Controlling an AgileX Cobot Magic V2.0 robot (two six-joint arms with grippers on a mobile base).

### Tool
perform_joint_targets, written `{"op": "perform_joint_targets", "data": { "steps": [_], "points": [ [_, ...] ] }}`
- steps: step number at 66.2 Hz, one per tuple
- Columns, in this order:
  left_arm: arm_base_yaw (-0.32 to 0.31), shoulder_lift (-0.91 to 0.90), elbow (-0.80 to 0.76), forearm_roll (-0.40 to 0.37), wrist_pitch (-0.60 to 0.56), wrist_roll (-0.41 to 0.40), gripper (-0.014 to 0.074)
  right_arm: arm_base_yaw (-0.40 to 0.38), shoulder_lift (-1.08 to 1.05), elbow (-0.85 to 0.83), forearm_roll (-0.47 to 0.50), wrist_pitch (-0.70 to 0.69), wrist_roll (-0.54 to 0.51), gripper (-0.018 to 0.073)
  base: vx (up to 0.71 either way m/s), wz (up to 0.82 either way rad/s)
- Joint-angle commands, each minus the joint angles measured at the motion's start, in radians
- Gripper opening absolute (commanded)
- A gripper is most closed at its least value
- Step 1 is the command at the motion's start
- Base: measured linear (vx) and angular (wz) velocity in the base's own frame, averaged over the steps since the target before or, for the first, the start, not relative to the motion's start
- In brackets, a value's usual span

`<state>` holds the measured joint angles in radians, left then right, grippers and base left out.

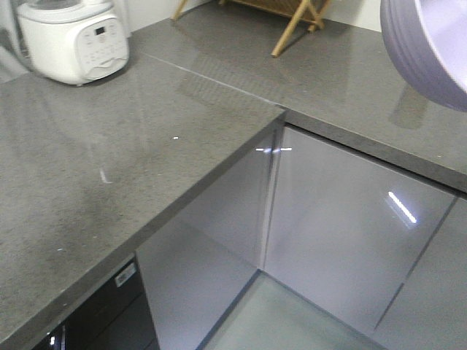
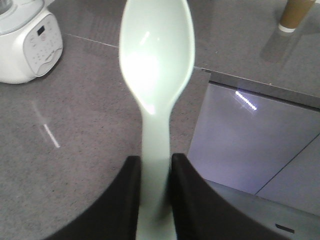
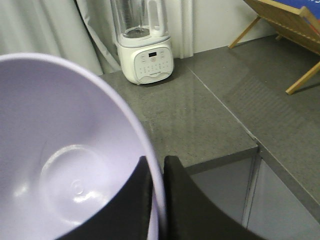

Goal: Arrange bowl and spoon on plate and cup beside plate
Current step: 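Turn the base toward the counter with the light blue plate, then drive toward the light blue plate holding spoon and bowl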

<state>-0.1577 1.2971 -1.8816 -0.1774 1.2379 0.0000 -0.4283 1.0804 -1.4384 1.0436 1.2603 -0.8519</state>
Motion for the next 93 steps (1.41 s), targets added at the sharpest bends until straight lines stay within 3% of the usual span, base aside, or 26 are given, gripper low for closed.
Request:
{"op": "perform_joint_targets", "data": {
  "steps": [1,93],
  "points": [
    [-0.004,-0.021,-0.024,-0.018,-0.062,-0.006,-0.0006,-0.003,-0.011,-0.02,0.069,0.015,-0.005,-0.0005,0.0,-0.38],
    [-0.004,-0.021,-0.024,-0.018,-0.062,-0.006,-0.0006,-0.003,-0.011,-0.02,0.069,0.015,-0.005,-0.0005,-0.02,-0.34]
  ]
}}
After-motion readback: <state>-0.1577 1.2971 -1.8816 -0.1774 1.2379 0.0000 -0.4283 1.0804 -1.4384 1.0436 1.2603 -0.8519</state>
